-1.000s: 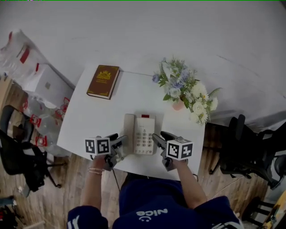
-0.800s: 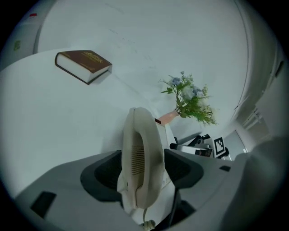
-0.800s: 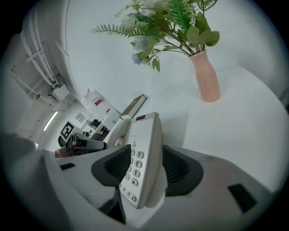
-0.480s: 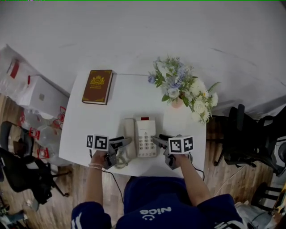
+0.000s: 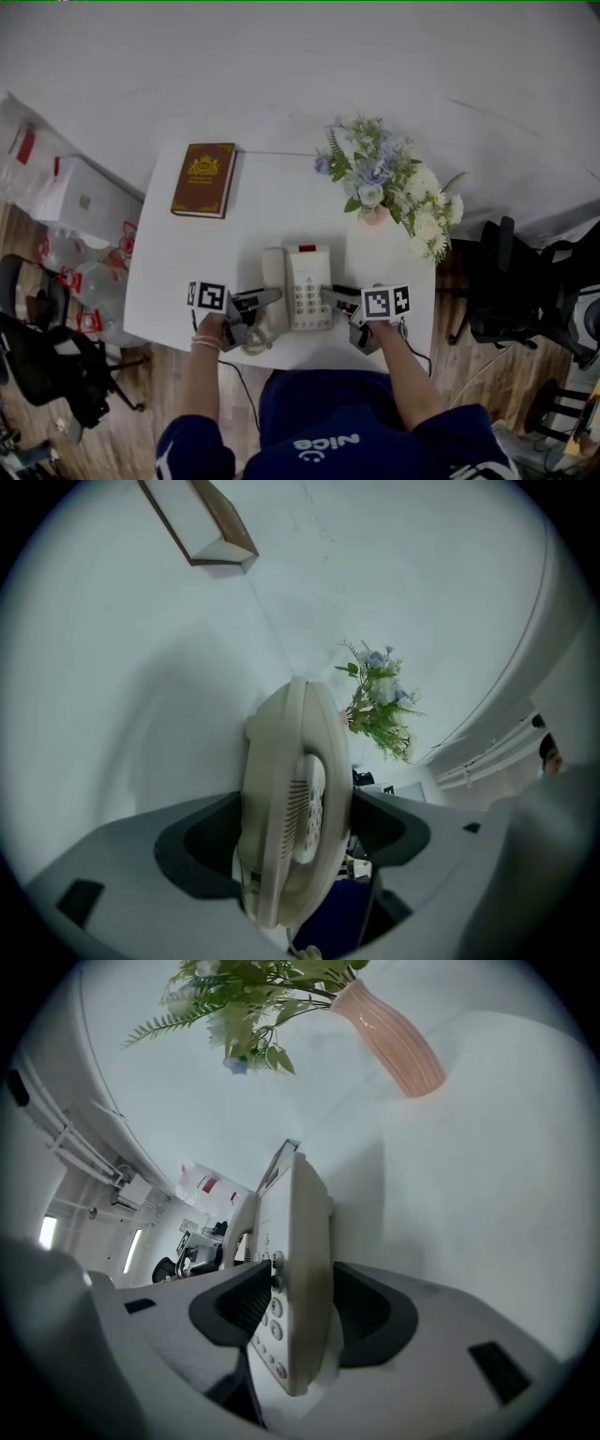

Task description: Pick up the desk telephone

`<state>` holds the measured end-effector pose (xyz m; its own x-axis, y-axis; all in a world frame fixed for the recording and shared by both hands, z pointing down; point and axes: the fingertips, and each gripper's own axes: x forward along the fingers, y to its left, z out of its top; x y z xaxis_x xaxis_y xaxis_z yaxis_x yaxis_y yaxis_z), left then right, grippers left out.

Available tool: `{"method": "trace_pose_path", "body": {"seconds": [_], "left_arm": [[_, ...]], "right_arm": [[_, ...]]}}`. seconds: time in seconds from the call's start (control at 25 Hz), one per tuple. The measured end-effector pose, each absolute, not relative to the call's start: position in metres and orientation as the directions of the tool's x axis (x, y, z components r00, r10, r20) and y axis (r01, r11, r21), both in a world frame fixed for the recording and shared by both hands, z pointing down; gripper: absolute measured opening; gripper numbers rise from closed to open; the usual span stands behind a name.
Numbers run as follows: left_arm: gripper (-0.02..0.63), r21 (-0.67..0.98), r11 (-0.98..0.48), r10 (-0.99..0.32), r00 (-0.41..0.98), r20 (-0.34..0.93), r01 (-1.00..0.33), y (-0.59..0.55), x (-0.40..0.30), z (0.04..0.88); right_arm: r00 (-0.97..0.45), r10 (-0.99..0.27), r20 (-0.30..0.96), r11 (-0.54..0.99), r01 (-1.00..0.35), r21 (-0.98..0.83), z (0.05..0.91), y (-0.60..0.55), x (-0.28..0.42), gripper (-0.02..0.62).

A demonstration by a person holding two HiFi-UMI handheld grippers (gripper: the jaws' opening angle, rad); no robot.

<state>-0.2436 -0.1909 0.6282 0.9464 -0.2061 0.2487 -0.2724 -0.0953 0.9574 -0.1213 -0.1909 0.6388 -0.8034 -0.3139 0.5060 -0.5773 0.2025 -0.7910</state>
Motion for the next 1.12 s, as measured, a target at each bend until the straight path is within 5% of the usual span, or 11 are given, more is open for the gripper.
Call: {"method": "trace_pose_path", "body": {"seconds": [1.12], "left_arm": [[0.365, 0.92, -0.14, -0.274, 0.907, 0.321, -0.367, -0.1915, -0.2467, 0.6282]], "right_arm": [[-0.77, -0.321, 0.552, 0.248, -0.631, -0.735, 0.6353, -0.1873, -0.1253, 0.193]]}}
